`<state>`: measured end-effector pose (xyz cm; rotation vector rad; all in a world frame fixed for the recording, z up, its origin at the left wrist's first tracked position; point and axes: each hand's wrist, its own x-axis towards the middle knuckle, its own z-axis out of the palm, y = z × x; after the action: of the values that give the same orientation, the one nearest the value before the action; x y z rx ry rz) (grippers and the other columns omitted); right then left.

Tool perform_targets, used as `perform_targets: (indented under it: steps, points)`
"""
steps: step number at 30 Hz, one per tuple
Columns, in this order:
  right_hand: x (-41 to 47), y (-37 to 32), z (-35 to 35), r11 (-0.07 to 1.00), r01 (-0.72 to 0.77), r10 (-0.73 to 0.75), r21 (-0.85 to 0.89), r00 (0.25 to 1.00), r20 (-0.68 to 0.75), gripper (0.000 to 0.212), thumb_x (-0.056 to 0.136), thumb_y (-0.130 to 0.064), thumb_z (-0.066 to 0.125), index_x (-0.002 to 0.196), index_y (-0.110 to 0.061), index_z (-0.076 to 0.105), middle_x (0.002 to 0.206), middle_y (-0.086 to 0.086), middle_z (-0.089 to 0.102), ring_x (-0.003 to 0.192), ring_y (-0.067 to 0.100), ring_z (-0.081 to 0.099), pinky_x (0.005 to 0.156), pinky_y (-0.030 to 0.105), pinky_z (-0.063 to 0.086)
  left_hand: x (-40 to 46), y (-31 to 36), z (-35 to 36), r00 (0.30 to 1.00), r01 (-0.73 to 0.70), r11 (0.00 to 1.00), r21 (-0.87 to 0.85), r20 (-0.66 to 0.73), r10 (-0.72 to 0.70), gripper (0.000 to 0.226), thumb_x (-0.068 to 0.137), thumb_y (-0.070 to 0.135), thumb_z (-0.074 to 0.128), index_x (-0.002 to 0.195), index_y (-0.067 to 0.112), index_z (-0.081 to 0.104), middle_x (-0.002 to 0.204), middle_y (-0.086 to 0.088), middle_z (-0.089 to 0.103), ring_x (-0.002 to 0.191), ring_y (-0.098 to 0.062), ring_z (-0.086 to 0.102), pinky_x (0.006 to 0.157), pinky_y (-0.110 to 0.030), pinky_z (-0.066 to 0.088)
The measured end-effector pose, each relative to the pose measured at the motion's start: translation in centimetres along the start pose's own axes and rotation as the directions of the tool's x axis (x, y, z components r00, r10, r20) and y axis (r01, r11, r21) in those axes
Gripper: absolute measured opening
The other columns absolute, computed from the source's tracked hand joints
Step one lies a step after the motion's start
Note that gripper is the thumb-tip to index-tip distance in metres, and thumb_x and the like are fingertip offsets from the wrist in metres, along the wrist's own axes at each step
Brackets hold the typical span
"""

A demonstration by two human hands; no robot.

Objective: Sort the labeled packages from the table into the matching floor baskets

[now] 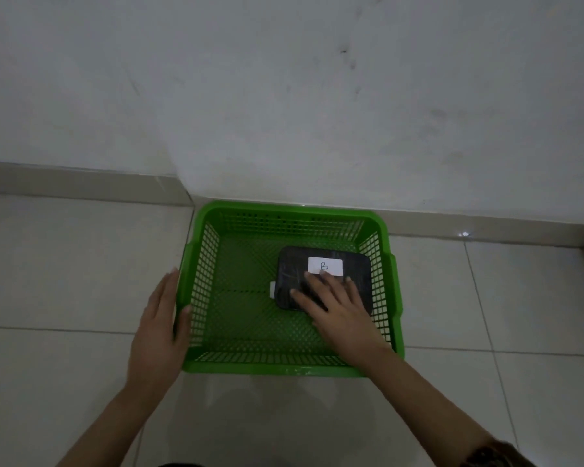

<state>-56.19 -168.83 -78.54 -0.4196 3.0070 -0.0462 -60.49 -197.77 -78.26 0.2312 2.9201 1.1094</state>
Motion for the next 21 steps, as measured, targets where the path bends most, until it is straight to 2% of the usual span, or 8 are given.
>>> perform_targets:
  steps: [3,6,9,14,19,21]
  points:
    - [1.3,0.8,1.2,0.996,0.086,-0.089,0.023,0.979,0.181,0.095,0.074,0.013,0.058,0.148,-0.027,0.014,0.159,0.014,0.012,0.144,0.041,0.006,0.110,0.067,0.019,0.0,-0.5,0.5,1.000,-0.008,0.998,-0.056,0.013,0.009,0.057,0.096,0.019,0.039,0.150,0.019,0.022,0.148,-0.004,0.038,0.130,-0.011,0.037,0.107,-0.033,0.031]
    - [2.1,1.2,1.6,0.996,0.094,-0.090,-0.009,0.969,0.229,0.098,0.074,0.016,0.055,0.149,-0.027,0.008,0.160,0.014,0.005,0.143,0.043,-0.003,0.111,0.069,0.012,0.0,-0.7,0.7,1.000,0.001,0.997,-0.077,0.012,0.000,0.061,0.095,0.012,0.044,0.150,0.021,0.020,0.141,0.008,0.037,0.122,-0.004,0.038,0.103,-0.030,0.033]
    - [2.8,1.5,1.7,0.997,0.079,-0.075,-0.008,0.971,0.228,0.099,0.076,0.018,0.052,0.149,-0.030,0.005,0.160,0.013,0.001,0.143,0.043,-0.007,0.111,0.068,0.010,0.1,-0.9,0.6,1.000,0.010,0.997,-0.079,0.019,-0.008,0.064,0.094,0.009,0.048,0.150,0.021,0.020,0.135,0.010,0.038,0.117,-0.006,0.042,0.100,-0.029,0.036]
    - [4.3,2.5,1.1,1.000,-0.018,0.017,0.004,0.979,0.203,0.088,0.084,0.011,0.050,0.149,-0.032,0.008,0.160,0.012,0.004,0.144,0.040,-0.005,0.111,0.066,0.012,0.1,-0.9,0.5,1.000,0.001,0.995,-0.098,0.026,0.001,0.065,0.093,0.008,0.049,0.150,0.021,0.020,0.129,0.009,0.043,0.111,-0.008,0.046,0.097,-0.029,0.038]
    - [4.3,2.7,1.4,0.999,-0.039,0.031,0.032,0.975,0.218,0.084,0.087,0.011,0.047,0.149,-0.034,0.011,0.160,0.011,0.004,0.145,0.039,-0.006,0.112,0.065,0.010,0.1,-0.9,0.6,0.999,-0.011,0.996,-0.089,0.032,0.014,0.065,0.093,0.007,0.050,0.150,0.019,0.020,0.137,-0.009,0.051,0.111,-0.011,0.047,0.097,-0.032,0.038]
    - [4.4,2.6,1.5,0.997,-0.054,0.042,0.049,0.973,0.227,0.084,0.087,0.012,0.046,0.149,-0.034,0.011,0.160,0.011,0.004,0.145,0.038,-0.007,0.112,0.065,0.008,0.1,-1.1,0.6,0.999,-0.015,0.996,-0.091,0.035,0.018,0.065,0.093,0.008,0.049,0.150,0.019,0.020,0.139,-0.011,0.050,0.114,-0.013,0.047,0.099,-0.034,0.038]
